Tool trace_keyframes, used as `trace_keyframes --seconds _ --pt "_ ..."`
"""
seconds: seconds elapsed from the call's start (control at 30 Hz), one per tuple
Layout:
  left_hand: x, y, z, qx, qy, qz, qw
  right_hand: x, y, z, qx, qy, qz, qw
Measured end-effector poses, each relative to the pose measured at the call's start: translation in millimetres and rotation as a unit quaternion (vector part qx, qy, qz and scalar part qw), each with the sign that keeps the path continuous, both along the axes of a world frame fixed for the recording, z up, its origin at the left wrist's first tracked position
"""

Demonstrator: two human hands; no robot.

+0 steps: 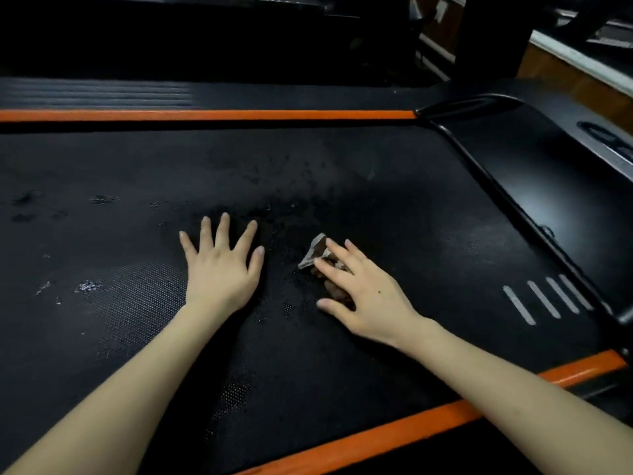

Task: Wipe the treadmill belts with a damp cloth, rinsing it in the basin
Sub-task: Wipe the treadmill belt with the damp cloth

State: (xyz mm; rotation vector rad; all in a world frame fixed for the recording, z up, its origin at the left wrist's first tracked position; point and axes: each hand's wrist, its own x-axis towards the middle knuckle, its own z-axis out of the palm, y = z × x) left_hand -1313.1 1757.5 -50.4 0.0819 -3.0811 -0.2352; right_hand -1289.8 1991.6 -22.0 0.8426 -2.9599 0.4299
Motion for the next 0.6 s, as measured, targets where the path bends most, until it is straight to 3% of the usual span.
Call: trace_keyframes --seconds 0.17,0.43,0.5,0.6 --pt "-2.1 0.7 0.7 0.004 -0.006 0.003 1.000 -61.6 -15.5 -3.2 0.032 0.055 0.096 0.993" --pt "-17.2 -9.8 5.3 0.014 -0.017 -0.007 1.000 -148.7 -49.3 -6.2 -0.024 0.006 -0.130 0.991" --pt "-22.4 -9.8 4.6 0.031 -0.012 -0.005 0.999 -121.3 -48.1 -7.4 -0.042 -0.005 -0.092 0.995" --pt "-35.4 -9.2 6.7 0.012 -0.018 0.000 1.000 -48.3 -32.1 -9.6 -0.065 0.002 0.060 0.996"
